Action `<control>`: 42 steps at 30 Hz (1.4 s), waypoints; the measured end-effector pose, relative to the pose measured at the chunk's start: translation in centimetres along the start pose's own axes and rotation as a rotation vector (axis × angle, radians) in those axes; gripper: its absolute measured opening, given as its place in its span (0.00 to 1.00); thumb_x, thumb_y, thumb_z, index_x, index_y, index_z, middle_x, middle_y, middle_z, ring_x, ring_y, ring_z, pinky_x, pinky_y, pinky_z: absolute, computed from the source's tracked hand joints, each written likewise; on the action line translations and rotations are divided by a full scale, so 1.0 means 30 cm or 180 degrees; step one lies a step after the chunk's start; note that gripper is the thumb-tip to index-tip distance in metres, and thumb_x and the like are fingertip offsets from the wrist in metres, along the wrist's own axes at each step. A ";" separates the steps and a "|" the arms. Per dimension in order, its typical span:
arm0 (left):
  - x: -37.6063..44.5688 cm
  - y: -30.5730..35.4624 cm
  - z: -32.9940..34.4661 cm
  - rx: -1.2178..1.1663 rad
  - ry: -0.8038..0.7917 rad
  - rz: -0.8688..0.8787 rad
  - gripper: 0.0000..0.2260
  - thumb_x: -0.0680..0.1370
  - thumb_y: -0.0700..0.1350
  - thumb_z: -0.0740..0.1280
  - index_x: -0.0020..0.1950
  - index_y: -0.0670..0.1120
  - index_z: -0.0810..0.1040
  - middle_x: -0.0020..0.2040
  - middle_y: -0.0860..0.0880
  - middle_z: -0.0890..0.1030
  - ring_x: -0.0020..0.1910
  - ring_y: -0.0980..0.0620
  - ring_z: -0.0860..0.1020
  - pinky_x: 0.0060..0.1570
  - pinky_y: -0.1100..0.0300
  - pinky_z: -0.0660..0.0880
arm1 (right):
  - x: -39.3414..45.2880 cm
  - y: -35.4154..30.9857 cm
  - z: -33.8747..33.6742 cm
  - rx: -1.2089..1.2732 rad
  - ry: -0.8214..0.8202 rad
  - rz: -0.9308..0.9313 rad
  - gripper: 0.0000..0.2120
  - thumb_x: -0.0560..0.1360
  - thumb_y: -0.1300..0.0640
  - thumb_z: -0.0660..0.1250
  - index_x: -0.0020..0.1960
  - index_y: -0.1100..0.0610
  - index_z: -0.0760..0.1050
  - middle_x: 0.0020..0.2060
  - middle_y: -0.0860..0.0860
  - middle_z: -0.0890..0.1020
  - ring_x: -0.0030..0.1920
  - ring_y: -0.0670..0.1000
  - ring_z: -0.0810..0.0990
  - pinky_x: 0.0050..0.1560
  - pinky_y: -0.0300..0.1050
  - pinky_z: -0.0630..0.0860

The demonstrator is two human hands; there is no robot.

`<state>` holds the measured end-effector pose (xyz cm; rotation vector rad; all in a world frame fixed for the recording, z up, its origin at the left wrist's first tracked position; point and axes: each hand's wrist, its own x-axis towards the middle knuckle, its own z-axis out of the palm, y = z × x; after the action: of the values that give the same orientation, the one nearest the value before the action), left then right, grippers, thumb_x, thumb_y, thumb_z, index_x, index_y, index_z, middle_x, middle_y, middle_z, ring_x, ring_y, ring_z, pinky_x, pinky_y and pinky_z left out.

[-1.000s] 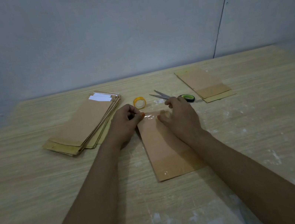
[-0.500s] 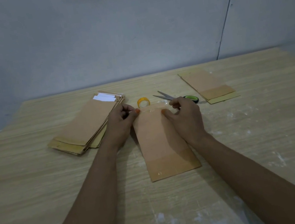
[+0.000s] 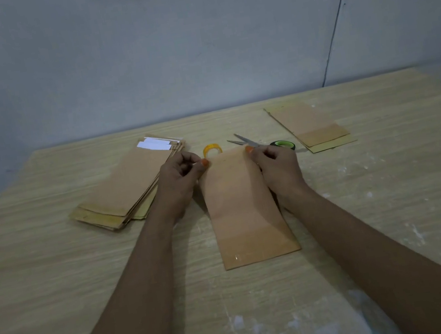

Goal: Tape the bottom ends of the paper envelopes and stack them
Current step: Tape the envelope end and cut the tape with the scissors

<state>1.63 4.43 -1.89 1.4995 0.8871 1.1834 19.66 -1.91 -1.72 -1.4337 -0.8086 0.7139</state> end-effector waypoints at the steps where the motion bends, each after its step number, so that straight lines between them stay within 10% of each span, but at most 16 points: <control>1: 0.000 0.000 0.000 -0.0011 -0.0022 0.0006 0.07 0.77 0.37 0.71 0.41 0.46 0.77 0.40 0.41 0.79 0.39 0.49 0.72 0.36 0.62 0.67 | -0.001 -0.003 -0.002 0.0079 -0.0033 0.0079 0.12 0.77 0.53 0.70 0.42 0.61 0.83 0.34 0.52 0.82 0.35 0.48 0.78 0.38 0.44 0.74; 8: -0.010 0.015 0.011 -0.0035 -0.0016 -0.0074 0.05 0.80 0.40 0.68 0.43 0.46 0.78 0.33 0.54 0.81 0.32 0.59 0.74 0.33 0.68 0.69 | 0.009 -0.006 -0.008 0.0335 0.0027 0.0240 0.12 0.77 0.55 0.69 0.43 0.64 0.82 0.35 0.56 0.80 0.36 0.52 0.76 0.39 0.47 0.71; 32: -0.029 0.048 0.106 -0.0297 0.0355 -0.0097 0.04 0.80 0.39 0.69 0.48 0.39 0.81 0.35 0.50 0.79 0.33 0.52 0.75 0.36 0.63 0.74 | 0.000 -0.076 -0.079 0.0840 -0.0130 0.0223 0.06 0.79 0.56 0.68 0.47 0.59 0.79 0.39 0.56 0.78 0.37 0.52 0.76 0.38 0.45 0.70; 37: -0.008 0.070 0.148 -0.0451 0.0785 -0.0086 0.06 0.80 0.37 0.68 0.43 0.43 0.79 0.31 0.56 0.80 0.35 0.49 0.75 0.33 0.64 0.77 | 0.015 -0.061 -0.126 -0.0854 0.0027 -0.1184 0.19 0.74 0.49 0.73 0.58 0.52 0.68 0.48 0.48 0.75 0.43 0.47 0.77 0.42 0.37 0.76; 42: 0.032 0.102 0.198 -0.0641 0.1164 -0.0153 0.06 0.80 0.38 0.67 0.44 0.43 0.78 0.32 0.54 0.79 0.36 0.49 0.76 0.31 0.68 0.75 | 0.005 -0.055 -0.136 -0.2208 -0.0030 -0.1772 0.32 0.66 0.32 0.72 0.58 0.52 0.64 0.54 0.49 0.67 0.49 0.51 0.74 0.45 0.52 0.79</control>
<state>7.51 3.07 1.11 1.1127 1.0045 1.4919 23.01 -4.12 0.05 -1.6841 -1.4763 -0.0066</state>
